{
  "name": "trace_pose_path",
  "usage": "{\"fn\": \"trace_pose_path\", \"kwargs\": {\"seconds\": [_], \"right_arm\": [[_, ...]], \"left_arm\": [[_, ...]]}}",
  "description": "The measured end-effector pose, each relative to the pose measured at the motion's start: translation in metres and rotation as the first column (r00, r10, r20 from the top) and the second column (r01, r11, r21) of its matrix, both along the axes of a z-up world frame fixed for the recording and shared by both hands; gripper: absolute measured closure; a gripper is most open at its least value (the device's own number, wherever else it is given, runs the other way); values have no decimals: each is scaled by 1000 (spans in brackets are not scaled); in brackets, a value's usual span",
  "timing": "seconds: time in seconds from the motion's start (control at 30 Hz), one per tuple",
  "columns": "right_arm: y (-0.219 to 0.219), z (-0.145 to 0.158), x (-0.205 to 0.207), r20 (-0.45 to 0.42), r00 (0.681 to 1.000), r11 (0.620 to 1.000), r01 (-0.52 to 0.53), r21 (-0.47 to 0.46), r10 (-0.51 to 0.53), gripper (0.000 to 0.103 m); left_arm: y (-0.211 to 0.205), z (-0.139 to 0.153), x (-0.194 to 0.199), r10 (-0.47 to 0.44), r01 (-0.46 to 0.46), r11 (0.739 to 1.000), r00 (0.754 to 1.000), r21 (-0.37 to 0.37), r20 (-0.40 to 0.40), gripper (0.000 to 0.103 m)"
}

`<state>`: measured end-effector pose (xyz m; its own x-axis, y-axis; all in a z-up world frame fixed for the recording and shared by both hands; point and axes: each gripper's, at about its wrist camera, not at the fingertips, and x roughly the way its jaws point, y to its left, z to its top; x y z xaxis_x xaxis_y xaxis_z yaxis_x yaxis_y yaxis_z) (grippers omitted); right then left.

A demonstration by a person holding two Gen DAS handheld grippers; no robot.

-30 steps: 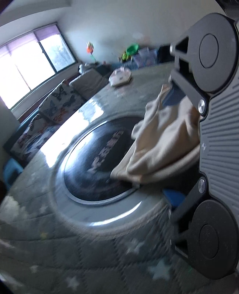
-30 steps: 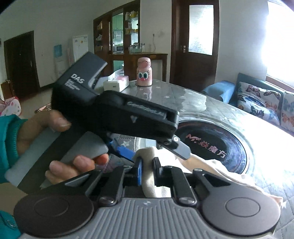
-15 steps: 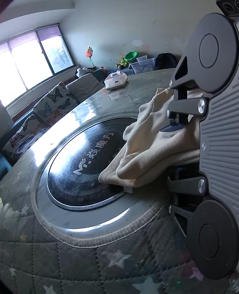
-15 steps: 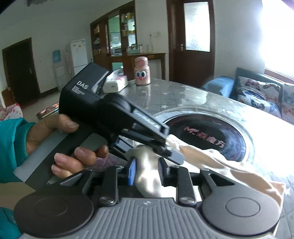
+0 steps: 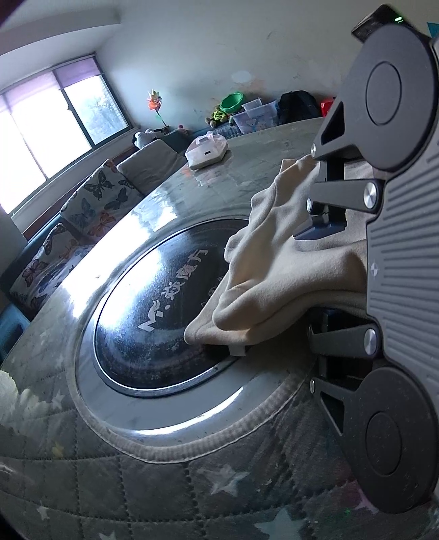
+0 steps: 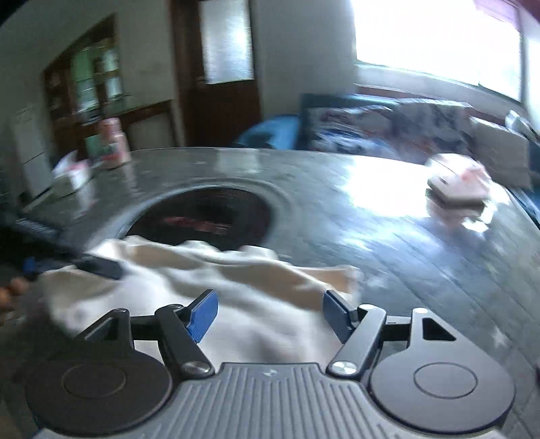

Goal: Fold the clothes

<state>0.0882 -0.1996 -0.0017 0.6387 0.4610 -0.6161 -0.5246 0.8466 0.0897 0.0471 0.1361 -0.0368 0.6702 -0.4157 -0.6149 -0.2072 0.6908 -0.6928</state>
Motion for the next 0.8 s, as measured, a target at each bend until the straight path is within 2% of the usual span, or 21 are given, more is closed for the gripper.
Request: {"fn": "trace_pose_path", "kwargs": {"seconds": [0.13, 0.33, 0.43, 0.53, 0.57, 0.6, 0.7, 0.8], "right_arm": [[-21, -17, 23, -63, 996, 998, 57, 32, -55, 28], [-26, -29, 35, -103, 993, 996, 67, 65, -60, 29], [-25, -28, 35, -107, 993, 995, 65, 74, -57, 44], [-24, -27, 35, -115, 992, 994, 67, 85, -57, 69], [-24, -26, 34, -113, 992, 994, 70, 86, -60, 79], [-25, -25, 33, -108, 992, 993, 73, 88, -64, 83], [-25, -22, 30, -95, 993, 992, 83, 93, -74, 87], [-26, -16, 25, -72, 994, 991, 88, 101, -81, 89]], "left_arm": [[-3, 2, 0, -9, 9, 1000, 1000, 19, 4, 58], [-7, 4, 3, -19, 19, 999, 1000, 48, 1, 58], [-9, 5, 4, -24, 24, 998, 1000, 60, 1, 60], [-11, 6, 5, -27, 28, 996, 1000, 80, -3, 60], [-12, 7, 5, -27, 28, 995, 1000, 94, -6, 63], [-12, 7, 6, -28, 28, 994, 1000, 108, -10, 70], [-14, 10, 8, -41, 42, 990, 999, 133, -8, 79], [-17, 18, 12, -63, 61, 987, 998, 149, 10, 84]]}}
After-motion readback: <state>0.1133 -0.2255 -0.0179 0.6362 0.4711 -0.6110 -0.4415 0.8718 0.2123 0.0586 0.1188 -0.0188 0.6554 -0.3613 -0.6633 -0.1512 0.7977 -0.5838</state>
